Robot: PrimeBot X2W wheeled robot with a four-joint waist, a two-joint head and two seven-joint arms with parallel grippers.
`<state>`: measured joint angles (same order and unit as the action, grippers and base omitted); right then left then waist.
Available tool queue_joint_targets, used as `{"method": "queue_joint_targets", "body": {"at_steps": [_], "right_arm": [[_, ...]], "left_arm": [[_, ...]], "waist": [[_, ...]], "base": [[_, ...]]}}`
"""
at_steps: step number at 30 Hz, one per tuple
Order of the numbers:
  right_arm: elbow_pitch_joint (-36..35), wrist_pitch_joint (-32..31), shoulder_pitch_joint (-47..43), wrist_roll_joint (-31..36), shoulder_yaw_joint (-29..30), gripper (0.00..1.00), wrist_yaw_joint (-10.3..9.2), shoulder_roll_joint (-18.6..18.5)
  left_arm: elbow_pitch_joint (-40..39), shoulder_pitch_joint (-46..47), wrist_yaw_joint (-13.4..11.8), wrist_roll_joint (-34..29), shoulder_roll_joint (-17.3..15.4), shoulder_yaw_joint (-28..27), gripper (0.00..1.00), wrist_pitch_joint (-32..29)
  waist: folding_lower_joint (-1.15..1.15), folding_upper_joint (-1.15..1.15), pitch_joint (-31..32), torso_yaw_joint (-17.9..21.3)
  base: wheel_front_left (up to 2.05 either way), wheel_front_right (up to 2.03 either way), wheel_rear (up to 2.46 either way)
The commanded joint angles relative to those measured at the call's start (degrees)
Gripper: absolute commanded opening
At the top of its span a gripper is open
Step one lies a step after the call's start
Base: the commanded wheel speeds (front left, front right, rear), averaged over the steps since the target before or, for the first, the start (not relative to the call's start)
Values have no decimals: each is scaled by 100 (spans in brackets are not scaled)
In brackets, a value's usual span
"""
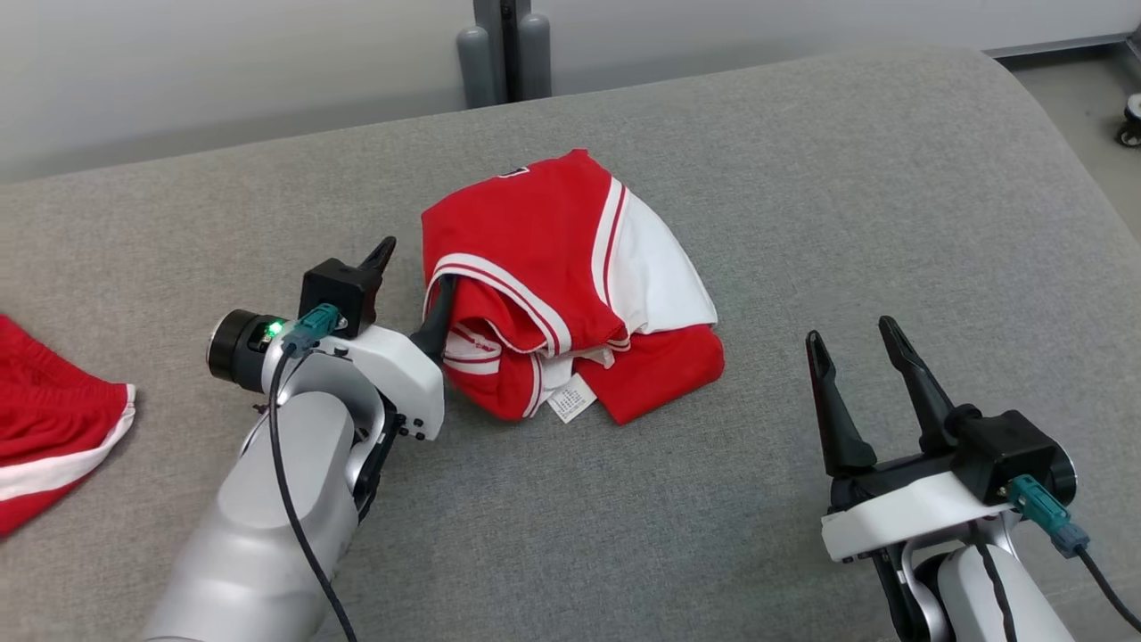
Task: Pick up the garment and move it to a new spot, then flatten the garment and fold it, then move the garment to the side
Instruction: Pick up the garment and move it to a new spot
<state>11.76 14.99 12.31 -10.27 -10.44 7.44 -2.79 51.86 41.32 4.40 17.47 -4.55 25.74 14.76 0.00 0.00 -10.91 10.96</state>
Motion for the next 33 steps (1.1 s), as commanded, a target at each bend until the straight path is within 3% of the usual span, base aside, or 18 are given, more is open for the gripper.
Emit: {"method": "queue_joint_targets", "body": {"at_steps": [1,8,14,22,26,33], "right_arm": [[-29,31,-61,18,-19,100,9,-28],[53,31,-212,14,-32,100,9,-28],[91,31,-348,64,-17,100,9,-36],[126,31,-620,104,33,100,9,-65],[139,31,-775,99,151,100,8,-65],[148,31,-1080,143,342,100,8,-49]], "left_arm": [[-142,-73,-72,70,6,-92,100,42],[-1654,-1061,-520,114,2,-783,100,47],[-2664,-2042,-702,-13,21,-1173,100,47],[-3823,-3271,-755,-108,106,-1680,100,41],[-4086,-3721,-709,-162,145,-1770,100,41],[-4438,-4196,-864,-144,154,-1860,100,41]], "waist": [[0,0,90,-109],[0,0,458,-461],[0,0,727,-690],[0,0,1057,-934],[0,0,1217,-976],[0,0,1405,-1036]], "base": [[0,0,0],[0,0,0],[0,0,0],[0,0,0],[0,0,0],[0,0,0]]}}
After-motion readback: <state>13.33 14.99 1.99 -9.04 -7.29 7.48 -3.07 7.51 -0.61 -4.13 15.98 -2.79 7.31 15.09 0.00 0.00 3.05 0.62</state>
